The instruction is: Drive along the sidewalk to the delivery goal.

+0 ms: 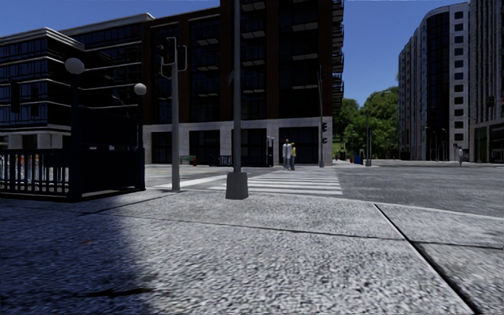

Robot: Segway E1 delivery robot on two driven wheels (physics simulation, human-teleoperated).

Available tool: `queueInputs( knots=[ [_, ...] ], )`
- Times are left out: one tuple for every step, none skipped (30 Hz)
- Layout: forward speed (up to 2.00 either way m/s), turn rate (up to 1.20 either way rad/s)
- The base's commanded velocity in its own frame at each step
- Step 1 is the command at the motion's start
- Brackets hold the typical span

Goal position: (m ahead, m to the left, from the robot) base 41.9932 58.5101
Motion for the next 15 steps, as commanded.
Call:
queueInputs(
  knots=[
    [2.00, 0.00],
    [2.00, 0.00],
    [2.00, 0.00],
    [2.00, 0.00],
    [2.00, 0.00],
    [2.00, 0.00],
    [2.00, 0.00],
    [2.00, 0.00],
    [2.00, 0.00],
    [2.00, 0.00],
    [2.00, -0.18],
    [2.00, -0.38],
    [2.00, -0.38],
    [2.00, -0.54],
    [2.00, -0.59]
  ],
)
